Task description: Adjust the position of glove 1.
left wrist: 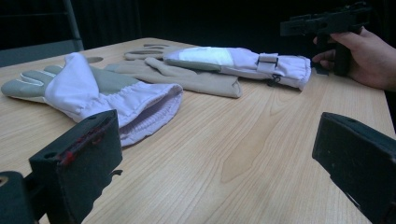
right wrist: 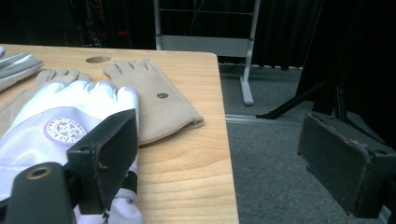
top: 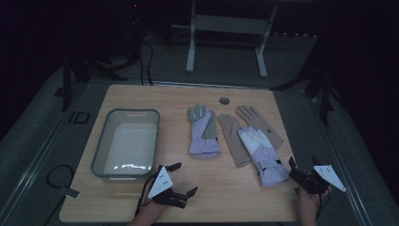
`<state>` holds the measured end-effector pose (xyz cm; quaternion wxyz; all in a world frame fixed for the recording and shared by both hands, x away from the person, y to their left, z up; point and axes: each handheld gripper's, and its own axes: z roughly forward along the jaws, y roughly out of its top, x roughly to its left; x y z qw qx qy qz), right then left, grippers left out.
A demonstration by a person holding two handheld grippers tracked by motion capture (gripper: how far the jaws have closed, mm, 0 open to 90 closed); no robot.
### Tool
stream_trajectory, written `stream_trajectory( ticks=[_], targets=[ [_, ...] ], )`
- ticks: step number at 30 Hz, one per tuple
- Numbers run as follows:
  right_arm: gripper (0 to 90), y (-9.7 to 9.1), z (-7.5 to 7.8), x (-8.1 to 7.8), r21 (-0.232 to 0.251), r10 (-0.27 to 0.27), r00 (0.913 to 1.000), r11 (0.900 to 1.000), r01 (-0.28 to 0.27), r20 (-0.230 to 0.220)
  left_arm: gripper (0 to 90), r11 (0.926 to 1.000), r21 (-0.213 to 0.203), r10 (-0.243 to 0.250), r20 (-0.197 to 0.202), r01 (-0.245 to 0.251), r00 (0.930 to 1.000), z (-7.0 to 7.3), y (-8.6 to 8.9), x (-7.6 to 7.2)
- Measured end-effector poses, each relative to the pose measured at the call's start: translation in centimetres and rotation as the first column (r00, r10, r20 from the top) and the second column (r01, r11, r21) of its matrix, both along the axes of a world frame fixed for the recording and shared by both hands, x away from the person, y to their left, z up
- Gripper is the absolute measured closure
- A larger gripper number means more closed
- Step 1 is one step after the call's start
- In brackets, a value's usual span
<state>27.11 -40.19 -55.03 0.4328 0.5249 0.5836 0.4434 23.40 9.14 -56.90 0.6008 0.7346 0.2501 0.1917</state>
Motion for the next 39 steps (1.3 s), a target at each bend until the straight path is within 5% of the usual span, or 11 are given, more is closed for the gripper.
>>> stream_trajectory(
  ticks=[6,15,23,30,35,39],
  targets=[
    [12.1,-0.6,-0.2,0.1,0.066,-0.012,0.9997,0.9977,0.013,-0.023,1.6,1.0,0.0,0.001,-0.004,-0.001,1.0,0.0,0.0,0.0],
    [12.1,-0.5,0.0,0.5,0.044,-0.032,0.9959,0.9984,0.036,-0.085,1.6,1.0,0.004,0.001,0.001,-0.001,1.0,0.0,0.0,0.0],
    [12.4,-1.0,2.8,1.8,0.055,-0.065,0.9865,0.9957,0.074,-0.15,1.6,1.0,0.004,-0.002,0.001,0.002,1.0,0.0,0.0,0.0],
    [12.2,0.0,5.2,3.5,0.063,0.048,0.9798,0.9973,-0.036,-0.194,1.6,1.0,0.005,-0.001,0.0,0.001,1.0,0.0,0.0,0.0],
    [11.8,1.7,7.4,4.6,-0.008,0.056,0.9864,0.9983,-0.058,-0.155,1.6,1.0,0.003,-0.001,-0.002,0.001,1.0,0.0,0.0,0.0],
    [12.9,2.7,9.4,5.4,0.028,0.083,0.9867,0.9964,-0.08,-0.14,1.6,1.0,0.002,-0.001,-0.002,0.001,1.0,0.0,0.0,0.0]
  ],
)
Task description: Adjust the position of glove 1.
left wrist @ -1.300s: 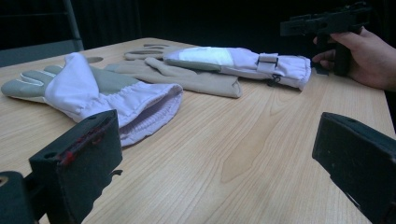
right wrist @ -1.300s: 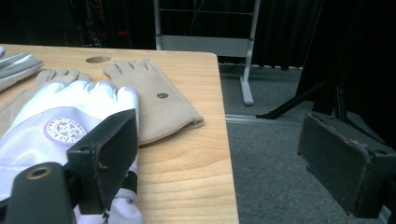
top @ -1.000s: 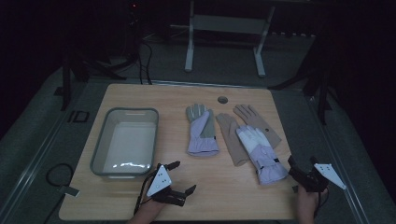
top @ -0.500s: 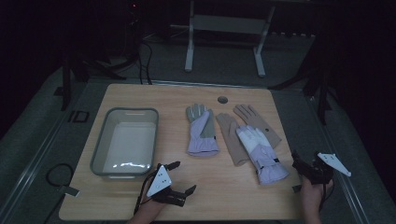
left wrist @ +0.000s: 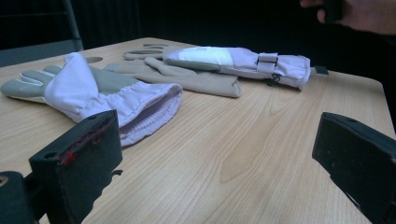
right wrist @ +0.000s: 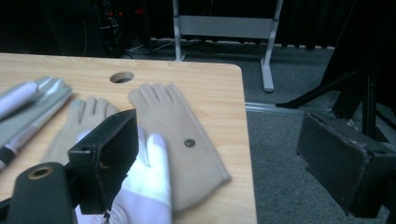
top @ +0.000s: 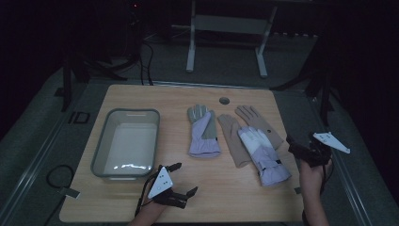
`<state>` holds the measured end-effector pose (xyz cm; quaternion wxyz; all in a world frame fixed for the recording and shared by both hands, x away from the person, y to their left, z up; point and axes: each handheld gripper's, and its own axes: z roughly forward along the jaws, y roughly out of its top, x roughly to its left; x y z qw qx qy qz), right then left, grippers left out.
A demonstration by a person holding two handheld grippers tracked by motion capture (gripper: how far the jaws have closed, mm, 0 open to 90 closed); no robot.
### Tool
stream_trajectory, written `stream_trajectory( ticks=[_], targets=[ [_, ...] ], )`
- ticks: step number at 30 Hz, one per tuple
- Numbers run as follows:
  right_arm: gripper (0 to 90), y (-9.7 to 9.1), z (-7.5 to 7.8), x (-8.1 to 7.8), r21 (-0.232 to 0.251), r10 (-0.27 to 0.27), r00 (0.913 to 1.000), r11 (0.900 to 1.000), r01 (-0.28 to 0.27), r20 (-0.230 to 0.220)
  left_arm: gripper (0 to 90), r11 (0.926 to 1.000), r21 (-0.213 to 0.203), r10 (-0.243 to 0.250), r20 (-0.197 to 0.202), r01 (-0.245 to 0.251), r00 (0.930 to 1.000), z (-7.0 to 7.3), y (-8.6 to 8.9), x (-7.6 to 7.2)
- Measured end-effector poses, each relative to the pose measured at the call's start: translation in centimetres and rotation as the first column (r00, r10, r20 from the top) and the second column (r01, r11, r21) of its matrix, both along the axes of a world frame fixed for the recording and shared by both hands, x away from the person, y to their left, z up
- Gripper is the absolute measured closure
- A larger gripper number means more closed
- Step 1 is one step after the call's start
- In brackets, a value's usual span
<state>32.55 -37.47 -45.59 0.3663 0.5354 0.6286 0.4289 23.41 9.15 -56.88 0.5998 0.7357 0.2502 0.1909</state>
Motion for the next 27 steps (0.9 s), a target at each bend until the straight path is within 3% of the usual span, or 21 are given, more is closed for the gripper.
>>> stream_trajectory(
  ticks=[1,7,10,12,14,20,27],
  targets=[
    [13.2,0.3,0.5,0.1,0.018,0.011,0.9999,0.9998,-0.011,0.009,1.6,1.0,-0.003,0.0,-0.002,0.0,1.0,0.0,0.0,0.0],
    [12.8,2.2,2.7,0.9,0.021,0.043,0.9987,0.9988,-0.044,0.027,1.6,1.0,-0.002,-0.001,0.0,0.001,1.0,0.0,0.0,0.0],
    [10.5,3.9,3.8,1.6,-0.011,0.059,0.9982,0.9982,-0.058,0.016,1.6,1.0,-0.001,0.0,0.003,0.0,1.0,0.0,0.0,0.0],
    [10.4,4.8,4.2,1.9,-0.023,0.099,0.995,0.9948,-0.099,0.016,1.6,1.0,-0.002,-0.002,0.001,0.002,1.0,0.0,0.0,0.0],
    [10.4,5.2,4.3,2.0,-0.031,0.096,0.9952,0.9949,-0.096,0.015,1.6,1.0,-0.002,-0.002,0.002,0.002,1.0,0.0,0.0,0.0],
    [10.6,7.9,5.6,3.5,-0.011,0.178,0.9838,0.9839,-0.178,-0.02,1.6,1.0,0.0,-0.003,0.002,0.003,1.0,0.0,0.0,0.0],
    [10.7,10.4,6.0,4.9,0.012,0.247,0.9679,0.9691,-0.246,-0.048,1.6,1.0,-0.001,-0.005,0.003,0.005,1.0,0.0,0.0,0.0]
  ],
)
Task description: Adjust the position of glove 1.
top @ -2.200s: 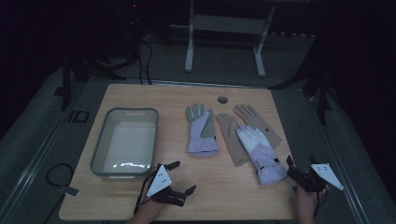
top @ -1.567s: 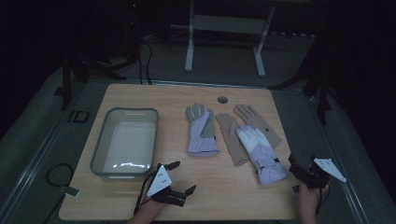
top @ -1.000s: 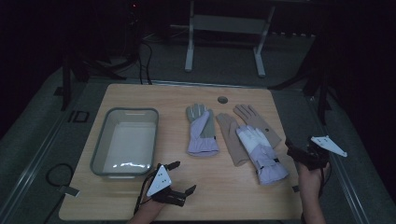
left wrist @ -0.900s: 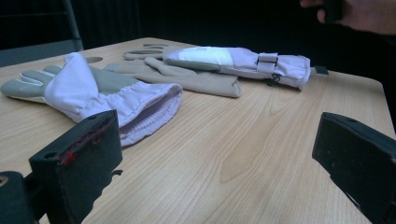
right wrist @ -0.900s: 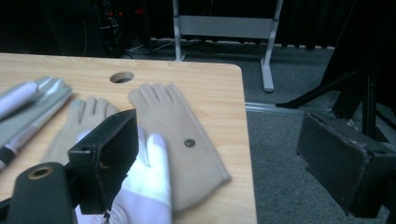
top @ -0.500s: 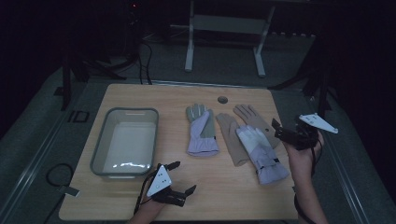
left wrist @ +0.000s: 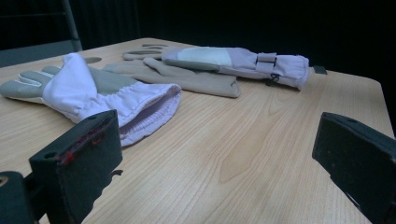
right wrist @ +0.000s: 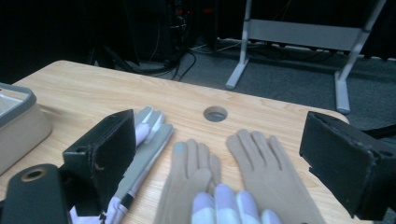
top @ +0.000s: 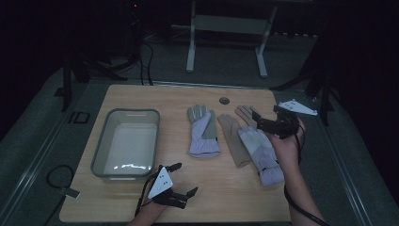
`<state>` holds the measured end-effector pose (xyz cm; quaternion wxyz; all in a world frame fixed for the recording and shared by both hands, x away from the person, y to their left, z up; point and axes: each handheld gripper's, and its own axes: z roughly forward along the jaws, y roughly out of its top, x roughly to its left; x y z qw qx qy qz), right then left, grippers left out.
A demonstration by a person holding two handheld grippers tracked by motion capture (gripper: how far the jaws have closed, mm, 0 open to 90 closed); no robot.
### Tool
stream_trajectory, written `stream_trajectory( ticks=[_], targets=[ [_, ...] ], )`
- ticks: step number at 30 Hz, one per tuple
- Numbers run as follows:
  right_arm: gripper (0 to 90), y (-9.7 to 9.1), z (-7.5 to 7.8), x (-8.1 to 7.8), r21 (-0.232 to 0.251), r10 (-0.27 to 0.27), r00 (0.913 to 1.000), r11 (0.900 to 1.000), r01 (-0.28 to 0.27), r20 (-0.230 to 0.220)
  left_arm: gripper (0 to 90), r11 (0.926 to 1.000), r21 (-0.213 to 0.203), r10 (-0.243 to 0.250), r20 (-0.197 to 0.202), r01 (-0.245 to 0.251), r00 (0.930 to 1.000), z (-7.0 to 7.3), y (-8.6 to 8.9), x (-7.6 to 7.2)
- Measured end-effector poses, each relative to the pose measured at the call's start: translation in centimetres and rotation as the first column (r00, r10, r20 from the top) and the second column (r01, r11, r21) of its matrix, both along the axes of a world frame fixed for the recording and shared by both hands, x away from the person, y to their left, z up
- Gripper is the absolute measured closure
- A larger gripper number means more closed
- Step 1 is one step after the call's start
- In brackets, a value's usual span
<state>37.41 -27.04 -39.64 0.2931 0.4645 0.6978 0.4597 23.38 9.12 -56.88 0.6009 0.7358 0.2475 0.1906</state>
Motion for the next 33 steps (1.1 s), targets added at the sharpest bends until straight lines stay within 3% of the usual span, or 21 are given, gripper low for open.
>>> stream_trajectory(
  ticks=[12,13,19,26,33],
  targets=[
    [13.2,4.4,-0.9,1.7,0.006,0.068,0.9965,0.9977,-0.068,-0.048,1.6,1.0,-0.002,-0.003,-0.002,0.003,1.0,0.0,0.0,0.0],
    [13.4,5.6,-1.3,2.2,0.002,0.079,0.995,0.9969,-0.079,-0.062,1.6,1.0,-0.001,-0.004,-0.003,0.004,1.0,0.0,0.0,0.0],
    [13.4,8.0,-2.3,3.3,0.005,0.094,0.9923,0.9956,-0.093,-0.081,1.6,1.0,0.005,0.0,0.001,0.0,1.0,0.0,-0.1,0.0],
    [15.6,11.1,-4.6,4.7,-0.05,0.139,0.978,0.9877,-0.148,-0.156,1.6,1.0,0.002,-0.006,-0.001,0.006,1.0,0.0,-0.1,0.0],
    [22.9,13.0,-7.1,5.5,-0.084,0.17,0.9603,0.9778,-0.192,-0.222,1.6,1.0,0.003,-0.005,-0.003,0.005,1.0,0.0,-0.1,-0.1]
  ],
)
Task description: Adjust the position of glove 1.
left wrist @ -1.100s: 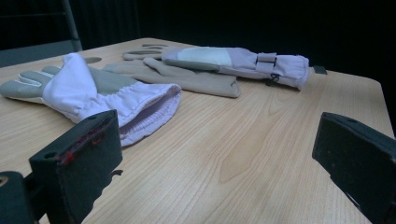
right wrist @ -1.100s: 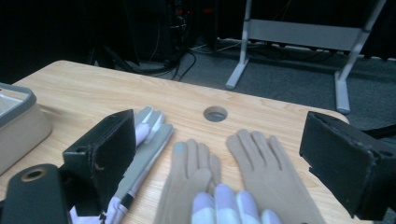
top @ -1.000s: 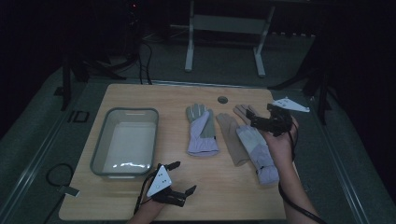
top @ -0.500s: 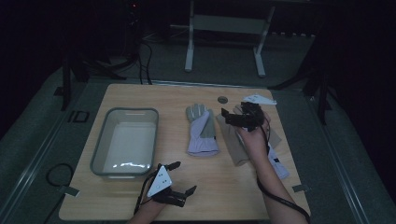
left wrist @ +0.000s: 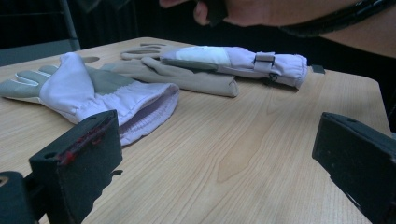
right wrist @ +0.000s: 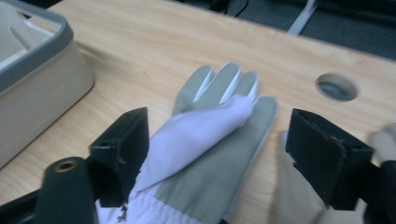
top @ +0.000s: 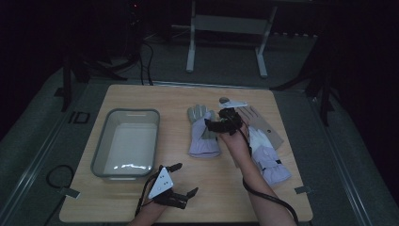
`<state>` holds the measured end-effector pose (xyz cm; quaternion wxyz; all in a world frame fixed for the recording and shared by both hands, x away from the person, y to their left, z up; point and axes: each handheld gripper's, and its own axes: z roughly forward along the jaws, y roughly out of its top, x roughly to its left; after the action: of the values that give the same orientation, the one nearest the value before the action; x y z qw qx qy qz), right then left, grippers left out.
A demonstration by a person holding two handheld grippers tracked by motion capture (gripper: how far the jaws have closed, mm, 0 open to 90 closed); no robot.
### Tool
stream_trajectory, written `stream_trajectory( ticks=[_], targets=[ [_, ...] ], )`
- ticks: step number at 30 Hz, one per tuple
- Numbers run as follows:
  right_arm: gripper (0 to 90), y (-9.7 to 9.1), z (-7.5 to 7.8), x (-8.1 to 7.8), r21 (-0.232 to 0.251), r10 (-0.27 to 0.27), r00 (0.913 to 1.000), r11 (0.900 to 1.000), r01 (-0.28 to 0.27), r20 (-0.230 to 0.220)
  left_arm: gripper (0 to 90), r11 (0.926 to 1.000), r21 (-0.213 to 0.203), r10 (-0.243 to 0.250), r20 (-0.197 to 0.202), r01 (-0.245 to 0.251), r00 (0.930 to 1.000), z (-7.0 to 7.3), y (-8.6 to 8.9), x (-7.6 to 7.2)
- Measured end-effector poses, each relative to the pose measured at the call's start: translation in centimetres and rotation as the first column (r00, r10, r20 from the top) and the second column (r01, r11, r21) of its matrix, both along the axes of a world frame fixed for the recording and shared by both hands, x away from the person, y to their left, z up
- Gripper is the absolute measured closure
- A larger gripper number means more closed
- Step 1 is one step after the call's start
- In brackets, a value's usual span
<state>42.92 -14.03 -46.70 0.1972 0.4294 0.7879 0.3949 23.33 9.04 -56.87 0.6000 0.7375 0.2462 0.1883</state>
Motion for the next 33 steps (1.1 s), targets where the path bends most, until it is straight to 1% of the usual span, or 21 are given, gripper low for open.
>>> stream_trajectory(
  ticks=[1,2,3,4,7,8,9,13,15,16,17,20,21,22,25,26,27,28,31,33],
  targets=[
    [24.1,0.3,-0.4,0.1,-0.008,0.004,0.9999,1.0,-0.004,-0.013,1.6,1.0,-0.001,0.0,0.0,0.0,1.0,0.0,0.0,0.0],
    [24.1,0.3,-0.4,0.1,-0.008,0.004,0.9999,1.0,-0.004,-0.013,1.6,1.0,-0.001,0.0,0.0,0.0,1.0,0.0,0.0,0.0],
    [29.7,0.7,-1.2,0.3,-0.029,0.009,0.9994,0.9995,-0.01,-0.033,1.6,1.0,0.002,0.0,0.005,0.0,1.0,0.0,0.0,0.0],
    [30.7,0.8,-1.4,0.3,-0.033,0.008,0.999,0.9994,-0.01,-0.043,1.6,1.0,0.002,0.0,0.005,0.0,1.0,0.0,0.0,0.0],
    [38.0,1.2,-2.5,0.5,-0.052,0.009,0.9968,0.9986,-0.014,-0.079,1.6,1.0,0.002,-0.005,0.005,0.005,1.0,0.0,0.0,0.0],
    [38.8,1.3,-2.7,0.6,-0.059,0.009,0.9961,0.9981,-0.014,-0.087,1.6,0.9999,-0.001,-0.01,0.003,0.01,0.9999,0.0,0.0,0.0],
    [41.7,1.3,-3.0,0.6,-0.059,0.018,0.9944,0.998,-0.024,-0.104,1.6,0.9999,-0.001,-0.011,0.003,0.011,0.9999,0.0,0.0,0.0],
    [45.3,1.5,-4.1,0.9,-0.07,0.017,0.9885,0.9972,-0.027,-0.15,1.6,1.0,0.0,-0.009,0.006,0.009,0.9999,0.0,-0.1,-0.1],
    [45.3,1.5,-4.6,1.0,-0.086,0.003,0.986,0.9962,-0.017,-0.167,1.6,0.9999,-0.001,-0.01,0.002,0.01,0.9999,0.0,-0.1,-0.1],
    [45.2,1.6,-4.8,1.0,-0.085,0.005,0.9848,0.9962,-0.02,-0.173,1.6,0.9999,0.0,-0.011,0.002,0.011,0.9999,0.0,-0.1,-0.1],
    [44.5,1.6,-5.2,1.1,-0.095,0.001,0.9839,0.9953,-0.018,-0.179,1.6,0.9999,-0.001,-0.01,0.003,0.01,0.9999,0.0,-0.1,-0.1],
    [41.5,1.7,-6.0,1.2,-0.107,0.006,0.9836,0.9939,-0.026,-0.18,1.6,0.9999,-0.002,-0.01,0.005,0.01,0.9999,0.0,-0.1,-0.1],
    [41.8,1.8,-6.4,1.2,-0.119,-0.002,0.9845,0.9927,-0.019,-0.175,1.6,0.9999,-0.001,-0.01,0.004,0.01,0.9999,0.0,-0.1,-0.1],
    [41.8,1.8,-6.7,1.2,-0.117,-0.003,0.9846,0.9929,-0.017,-0.175,1.6,0.9999,-0.001,-0.011,0.003,0.011,0.9999,0.0,-0.1,-0.1],
    [43.8,2.0,-7.3,1.1,-0.129,0.008,0.9853,0.9911,-0.031,-0.171,1.6,0.9999,-0.001,-0.01,0.002,0.01,0.9999,0.0,-0.1,-0.1],
    [43.8,2.0,-7.3,1.1,-0.129,0.008,0.9853,0.9911,-0.031,-0.171,1.6,0.9999,-0.001,-0.01,0.002,0.01,0.9999,0.0,-0.1,-0.1],
    [46.3,1.9,-7.5,1.1,-0.111,0.01,0.9837,0.9934,-0.03,-0.179,1.6,1.0,-0.001,-0.01,0.002,0.01,1.0,0.0,-0.1,-0.1],
    [47.1,1.9,-7.5,1.0,-0.106,0.01,0.9838,0.9939,-0.029,-0.179,1.6,1.0,-0.001,-0.01,0.002,0.01,1.0,0.0,-0.1,-0.1],
    [49.8,1.8,-7.7,1.0,-0.097,0.019,0.9845,0.9946,-0.036,-0.174,1.6,1.0,-0.001,-0.009,0.001,0.009,1.0,0.0,-0.1,-0.1],
    [54.2,1.7,-7.7,1.0,-0.096,0.015,0.9851,0.9949,-0.031,-0.171,1.6,1.0,-0.002,-0.008,0.0,0.008,1.0,0.0,-0.1,0.0]
  ],
)
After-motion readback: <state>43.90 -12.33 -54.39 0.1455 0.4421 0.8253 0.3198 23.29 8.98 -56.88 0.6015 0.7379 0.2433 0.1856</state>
